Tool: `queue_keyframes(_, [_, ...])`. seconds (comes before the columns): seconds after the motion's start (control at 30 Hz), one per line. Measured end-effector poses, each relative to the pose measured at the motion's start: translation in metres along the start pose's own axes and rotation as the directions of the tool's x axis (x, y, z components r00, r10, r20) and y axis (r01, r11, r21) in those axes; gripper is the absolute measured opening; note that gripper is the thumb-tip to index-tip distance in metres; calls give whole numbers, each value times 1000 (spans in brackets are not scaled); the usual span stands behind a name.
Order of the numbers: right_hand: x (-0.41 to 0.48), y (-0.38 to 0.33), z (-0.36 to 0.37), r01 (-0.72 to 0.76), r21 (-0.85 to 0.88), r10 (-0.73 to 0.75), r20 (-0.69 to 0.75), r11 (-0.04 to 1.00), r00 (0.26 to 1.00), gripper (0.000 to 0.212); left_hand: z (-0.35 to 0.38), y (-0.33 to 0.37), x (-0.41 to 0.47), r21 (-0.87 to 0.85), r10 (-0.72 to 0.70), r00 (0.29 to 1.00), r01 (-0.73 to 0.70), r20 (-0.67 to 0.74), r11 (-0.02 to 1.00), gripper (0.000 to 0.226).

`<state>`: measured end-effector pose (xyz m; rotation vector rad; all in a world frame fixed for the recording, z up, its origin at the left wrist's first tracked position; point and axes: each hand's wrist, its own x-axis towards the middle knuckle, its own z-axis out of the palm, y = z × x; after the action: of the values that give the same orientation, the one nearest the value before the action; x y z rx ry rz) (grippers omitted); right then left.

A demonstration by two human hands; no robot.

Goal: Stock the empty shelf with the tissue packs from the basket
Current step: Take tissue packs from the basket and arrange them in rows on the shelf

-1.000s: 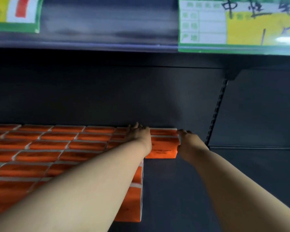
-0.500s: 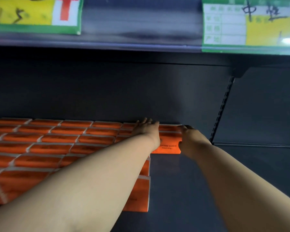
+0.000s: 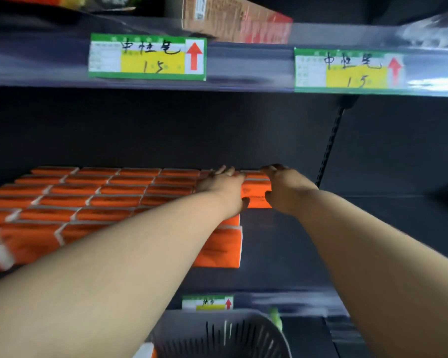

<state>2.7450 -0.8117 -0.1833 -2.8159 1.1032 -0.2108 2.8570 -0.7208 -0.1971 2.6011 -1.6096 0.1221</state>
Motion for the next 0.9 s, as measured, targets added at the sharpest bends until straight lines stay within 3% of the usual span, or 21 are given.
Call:
queue_keyframes(0.37, [-94,-75,-11,128,-54,-129,-1,990,992,62,-35,-36,-135,46,197,974,-193,-115,980,62])
queue_keyframes(0.6, [-152,-124,-2,232,-11,-232,28,973,972,61,-36,-67,-217,-9,167,977,-169,-131,986,58])
queue_keyframes(0.9, [-212,-153,43,244,60,-249,106,968,963,58,2,-102,-299,-111,105,992,-112,-66,988,62])
